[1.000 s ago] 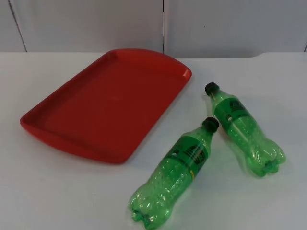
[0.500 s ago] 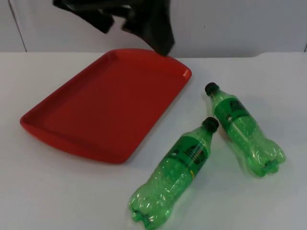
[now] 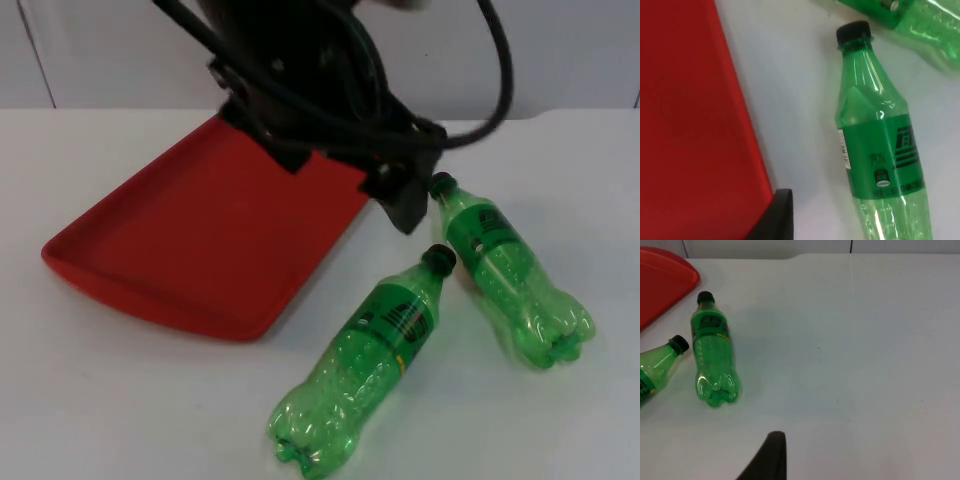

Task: Place the bottle upright on the tray.

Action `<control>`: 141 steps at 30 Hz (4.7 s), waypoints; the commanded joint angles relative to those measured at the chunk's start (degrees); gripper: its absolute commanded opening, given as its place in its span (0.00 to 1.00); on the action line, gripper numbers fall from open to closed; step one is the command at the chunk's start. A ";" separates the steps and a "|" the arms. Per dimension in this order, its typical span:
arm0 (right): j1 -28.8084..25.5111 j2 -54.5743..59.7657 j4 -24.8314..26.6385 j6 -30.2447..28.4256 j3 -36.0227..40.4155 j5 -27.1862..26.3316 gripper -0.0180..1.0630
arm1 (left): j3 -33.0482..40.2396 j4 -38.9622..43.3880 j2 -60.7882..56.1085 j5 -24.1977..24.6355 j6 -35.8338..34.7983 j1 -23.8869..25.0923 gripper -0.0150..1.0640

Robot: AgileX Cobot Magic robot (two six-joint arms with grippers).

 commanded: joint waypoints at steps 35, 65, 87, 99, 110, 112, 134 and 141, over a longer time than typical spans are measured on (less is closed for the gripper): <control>-0.40 -0.21 -0.10 0.12 0.16 -0.27 0.99 | -13.55 6.03 25.75 3.60 -11.94 -6.23 0.99; -0.40 -0.21 -0.10 0.12 0.16 -0.27 0.99 | -19.43 5.55 32.85 5.58 -7.60 -6.09 0.99; -0.40 -0.21 0.03 0.12 0.16 -0.27 0.99 | -19.47 8.99 31.86 7.12 -10.62 -6.09 0.01; -0.40 -0.21 0.03 0.12 0.16 -0.27 0.99 | -19.56 18.28 23.25 7.81 -13.72 -6.09 0.01; -0.40 -0.21 0.03 0.12 0.16 -0.27 0.99 | -19.56 18.80 6.48 -4.06 -13.72 -6.09 0.01; -0.40 -0.21 0.03 0.12 0.16 -0.27 0.99 | -19.56 19.30 2.63 -6.97 -13.72 -6.09 0.01; -0.40 -0.21 0.03 0.12 0.16 -0.27 0.99 | -9.57 11.51 -12.24 -31.44 -13.96 8.32 0.01; -0.40 -0.21 0.03 0.12 0.16 -0.27 0.99 | 4.85 11.51 -15.53 -51.20 -13.96 12.47 0.01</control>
